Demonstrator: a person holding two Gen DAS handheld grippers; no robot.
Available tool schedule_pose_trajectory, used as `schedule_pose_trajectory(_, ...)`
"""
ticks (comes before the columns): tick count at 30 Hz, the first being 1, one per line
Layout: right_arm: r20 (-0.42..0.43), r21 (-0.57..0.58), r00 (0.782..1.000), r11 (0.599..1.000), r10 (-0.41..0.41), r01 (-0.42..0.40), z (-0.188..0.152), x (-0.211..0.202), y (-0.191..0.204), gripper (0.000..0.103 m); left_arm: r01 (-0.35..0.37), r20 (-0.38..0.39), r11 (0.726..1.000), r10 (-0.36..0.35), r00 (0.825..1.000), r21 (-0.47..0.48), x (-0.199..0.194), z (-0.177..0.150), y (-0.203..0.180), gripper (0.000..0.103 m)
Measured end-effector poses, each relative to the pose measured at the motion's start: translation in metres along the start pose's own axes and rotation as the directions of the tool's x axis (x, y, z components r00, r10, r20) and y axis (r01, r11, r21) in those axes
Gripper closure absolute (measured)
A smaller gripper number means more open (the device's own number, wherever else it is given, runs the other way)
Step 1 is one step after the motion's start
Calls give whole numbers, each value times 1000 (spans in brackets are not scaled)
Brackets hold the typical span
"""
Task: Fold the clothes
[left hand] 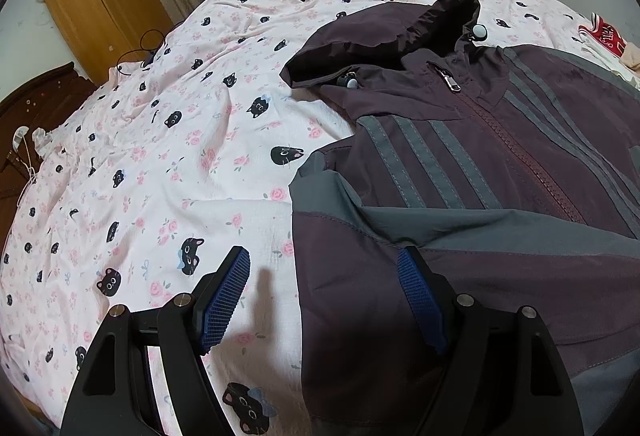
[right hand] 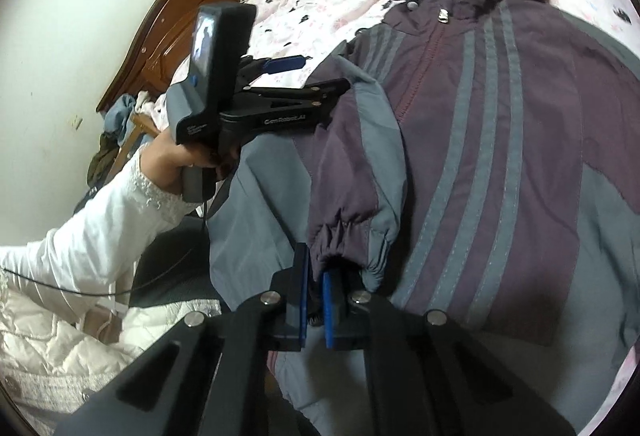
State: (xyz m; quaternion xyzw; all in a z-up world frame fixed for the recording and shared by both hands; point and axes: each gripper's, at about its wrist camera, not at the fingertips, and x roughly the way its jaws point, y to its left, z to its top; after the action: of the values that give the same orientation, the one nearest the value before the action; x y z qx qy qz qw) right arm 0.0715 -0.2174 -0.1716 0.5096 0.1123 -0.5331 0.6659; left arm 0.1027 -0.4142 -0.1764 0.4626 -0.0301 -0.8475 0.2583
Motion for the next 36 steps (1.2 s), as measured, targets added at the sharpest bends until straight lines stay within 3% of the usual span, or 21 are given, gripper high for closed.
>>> schedule_pose_trajectory(7,-58,-128,997,991,-55,47,2,-3,16,97,13,-6,1000,-13,1000,-18,2,0,2,27)
schedule_pose_trajectory(11,-70,-142,994,987,-82,72,1,-1,15,97,9,-8,1000,-9,1000,-14,3,-1,1,27)
schedule_pose_trajectory(16,-84,-159,990,982,-117,103,0,1,15,98,22,27,1000,-22,999,-10,-20,3,4,27)
schedule_pose_trajectory(20,-95,-173,985,977,-145,127,-1,3,15,97,48,64,996,-53,997,80,-55,-4,-4,27)
schedule_pose_trajectory(27,-101,-179,979,971,-178,158,-1,3,14,97,76,-4,984,-77,997,159,-67,-31,-23,27)
schedule_pose_trajectory(36,-93,-121,979,978,-183,172,1,-7,5,94,106,-18,989,-105,994,106,-62,-51,-26,27)
